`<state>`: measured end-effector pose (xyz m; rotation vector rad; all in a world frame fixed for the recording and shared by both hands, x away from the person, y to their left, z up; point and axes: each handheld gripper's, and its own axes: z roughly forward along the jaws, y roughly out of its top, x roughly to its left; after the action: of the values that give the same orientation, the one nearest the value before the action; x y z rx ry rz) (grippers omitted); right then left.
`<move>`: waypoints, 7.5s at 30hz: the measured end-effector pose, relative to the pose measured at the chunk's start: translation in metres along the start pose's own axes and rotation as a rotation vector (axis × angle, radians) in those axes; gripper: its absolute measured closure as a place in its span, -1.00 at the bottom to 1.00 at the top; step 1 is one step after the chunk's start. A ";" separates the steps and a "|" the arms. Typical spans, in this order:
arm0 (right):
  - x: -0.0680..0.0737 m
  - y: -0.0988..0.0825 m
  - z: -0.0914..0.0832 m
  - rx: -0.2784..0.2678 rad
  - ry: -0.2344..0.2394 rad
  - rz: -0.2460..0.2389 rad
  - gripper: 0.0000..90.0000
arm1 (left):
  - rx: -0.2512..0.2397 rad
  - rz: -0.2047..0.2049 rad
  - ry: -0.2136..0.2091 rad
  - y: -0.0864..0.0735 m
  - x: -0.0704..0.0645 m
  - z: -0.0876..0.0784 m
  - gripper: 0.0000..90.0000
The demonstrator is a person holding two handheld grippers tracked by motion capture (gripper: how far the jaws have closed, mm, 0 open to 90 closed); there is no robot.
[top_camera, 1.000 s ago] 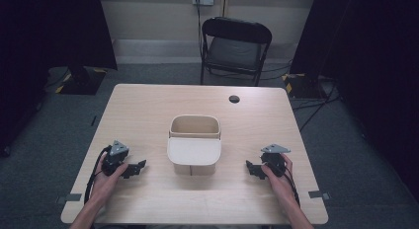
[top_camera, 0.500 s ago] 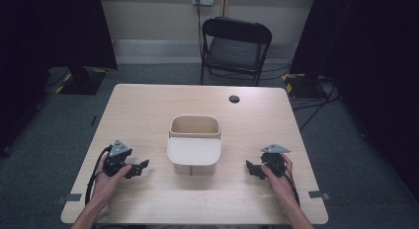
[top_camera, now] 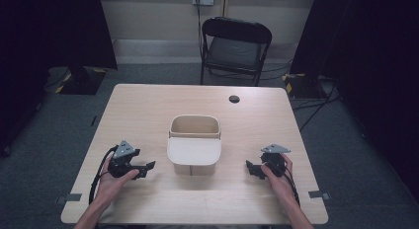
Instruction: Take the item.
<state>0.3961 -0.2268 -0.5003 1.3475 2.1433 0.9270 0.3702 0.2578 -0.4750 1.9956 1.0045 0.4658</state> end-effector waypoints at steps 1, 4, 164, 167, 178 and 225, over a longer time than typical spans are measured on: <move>0.000 0.000 0.000 0.000 0.000 0.000 -0.69 | -0.002 0.000 -0.007 0.001 -0.002 0.000 -0.57; 0.000 0.000 0.000 0.000 0.000 0.000 -0.69 | -0.013 0.010 -0.014 0.003 -0.006 0.000 -0.57; 0.000 0.000 0.000 0.000 -0.003 0.002 -0.69 | -0.231 0.111 -0.220 0.060 -0.058 -0.010 -0.58; 0.000 0.000 0.000 0.001 -0.003 0.002 -0.69 | -0.232 0.111 -0.220 0.062 -0.059 -0.010 -0.57; 0.000 0.000 0.000 0.001 -0.003 0.002 -0.69 | -0.245 0.090 -0.233 0.064 -0.060 -0.009 -0.57; 0.000 0.000 0.000 0.001 -0.003 0.002 -0.69 | -0.244 0.084 -0.223 0.075 -0.058 -0.005 -0.62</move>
<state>0.3960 -0.2266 -0.5004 1.3508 2.1407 0.9247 0.3679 0.1897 -0.4085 1.8274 0.6939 0.3806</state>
